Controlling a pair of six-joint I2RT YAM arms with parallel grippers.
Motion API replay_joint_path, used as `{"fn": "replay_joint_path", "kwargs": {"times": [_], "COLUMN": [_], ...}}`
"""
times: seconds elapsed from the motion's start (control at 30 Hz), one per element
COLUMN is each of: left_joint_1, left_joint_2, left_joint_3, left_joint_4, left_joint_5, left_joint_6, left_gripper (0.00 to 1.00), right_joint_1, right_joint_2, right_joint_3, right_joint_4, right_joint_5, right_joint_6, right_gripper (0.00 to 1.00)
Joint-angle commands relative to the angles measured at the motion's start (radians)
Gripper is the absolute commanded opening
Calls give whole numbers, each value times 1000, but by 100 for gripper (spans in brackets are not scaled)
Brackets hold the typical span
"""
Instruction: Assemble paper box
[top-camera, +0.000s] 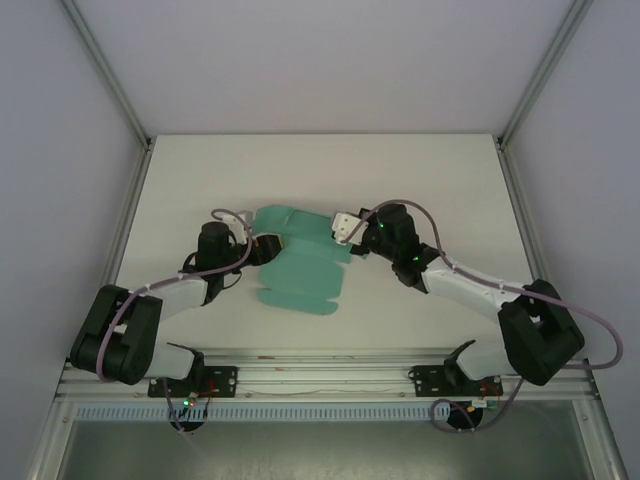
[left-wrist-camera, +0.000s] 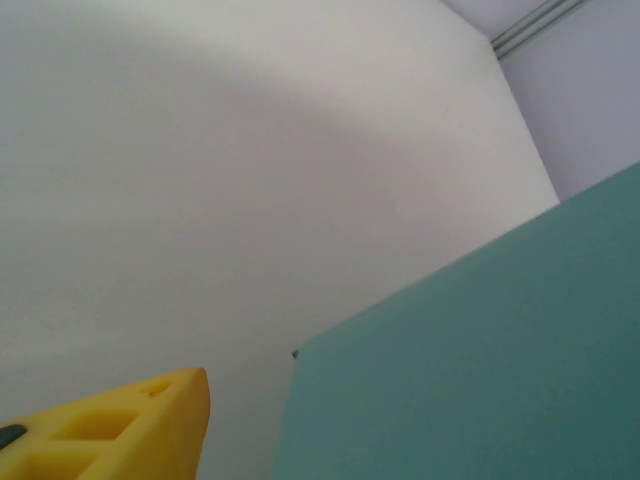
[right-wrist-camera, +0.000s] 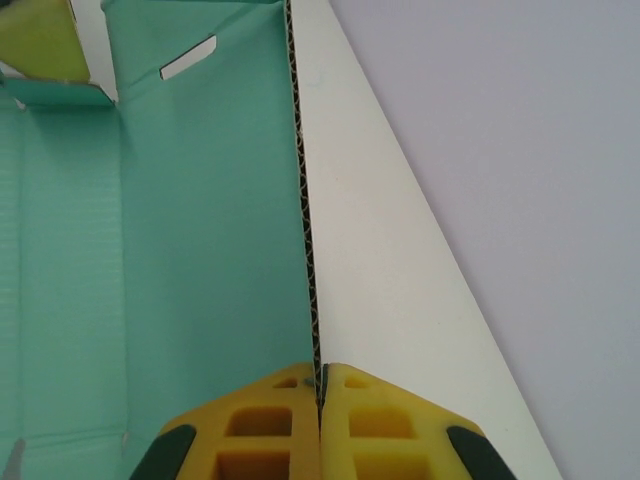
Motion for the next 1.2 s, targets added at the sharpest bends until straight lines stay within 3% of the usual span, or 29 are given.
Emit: {"fn": "replay_joint_path", "kwargs": {"times": [0.0, 0.17, 0.47, 0.6, 0.9, 0.93, 0.97, 1.0, 1.1, 1.17], "left_joint_1": [-10, -11, -25, -28, -34, -35, -33, -34, -33, -33], "left_joint_2": [5, 6, 3, -6, -40, -45, -49, -57, -97, -138], "left_joint_3": [-25, -28, -27, -20, -10, -10, -10, -10, 0, 13], "left_joint_4": [113, 142, 170, 132, 7, 1, -2, -10, -78, -154], "left_joint_5": [65, 87, 84, 59, -63, -61, -61, -59, -79, -111], "left_joint_6": [-9, -16, -27, -20, 2, 5, 5, 5, 20, 50], "left_gripper": [62, 59, 28, 20, 14, 23, 49, 64, 89, 100], "right_joint_1": [-10, -16, -20, -20, -20, -20, -20, -19, -19, -15], "right_joint_2": [-46, -61, -50, -44, -14, -12, -10, -6, 6, 18], "right_joint_3": [-10, -9, -1, 2, 13, 13, 15, 16, 24, 31], "right_joint_4": [22, 10, 5, -5, -19, -21, -20, -23, -40, -48], "right_joint_5": [-110, -140, -136, -119, -66, -63, -60, -56, -17, 23], "right_joint_6": [58, 75, 80, 66, 25, 23, 21, 13, -13, -43], "right_gripper": [0, 0, 0, 0, 0, 0, 0, 0, 0, 0]}}
